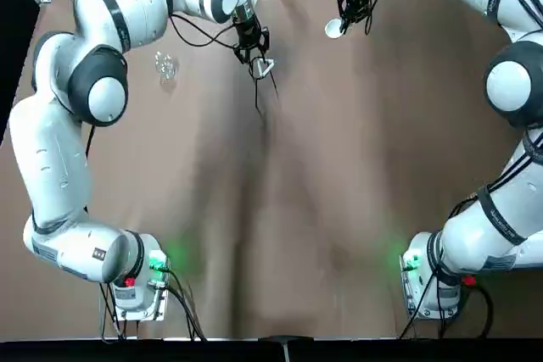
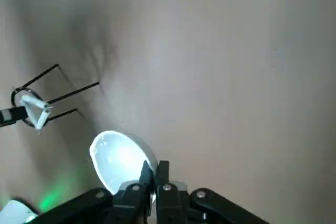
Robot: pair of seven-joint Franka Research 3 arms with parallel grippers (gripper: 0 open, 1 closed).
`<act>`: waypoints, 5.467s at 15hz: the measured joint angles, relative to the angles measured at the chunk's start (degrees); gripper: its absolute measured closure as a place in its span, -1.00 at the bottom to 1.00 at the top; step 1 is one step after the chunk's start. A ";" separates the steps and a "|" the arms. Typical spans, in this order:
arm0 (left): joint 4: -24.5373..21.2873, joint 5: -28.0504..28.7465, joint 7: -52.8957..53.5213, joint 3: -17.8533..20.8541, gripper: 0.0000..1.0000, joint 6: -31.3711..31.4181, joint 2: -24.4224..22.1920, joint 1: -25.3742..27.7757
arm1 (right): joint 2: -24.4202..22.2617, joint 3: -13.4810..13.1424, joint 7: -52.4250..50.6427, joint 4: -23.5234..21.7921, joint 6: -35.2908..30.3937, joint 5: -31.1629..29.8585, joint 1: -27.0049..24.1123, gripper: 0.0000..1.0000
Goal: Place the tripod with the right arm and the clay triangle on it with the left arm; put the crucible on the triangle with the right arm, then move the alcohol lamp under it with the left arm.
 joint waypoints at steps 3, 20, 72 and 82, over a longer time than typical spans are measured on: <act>1.36 0.83 0.09 0.73 -0.09 -4.03 -1.20 0.51 | 0.02 0.04 3.25 0.00 3.95 1.01 3.00 0.89; 0.36 18.32 40.39 2.88 -0.95 -14.07 -5.12 26.99 | 9.70 -0.31 27.66 -0.36 30.35 1.02 19.51 0.89; -0.64 23.21 87.77 0.87 -0.99 1.25 -1.41 40.19 | 11.18 -6.20 27.80 1.41 33.27 1.05 23.11 -0.26; -0.89 0.62 119.31 1.09 -0.99 6.93 3.55 44.89 | -4.90 -6.70 2.24 2.15 -0.08 -0.75 0.89 -0.54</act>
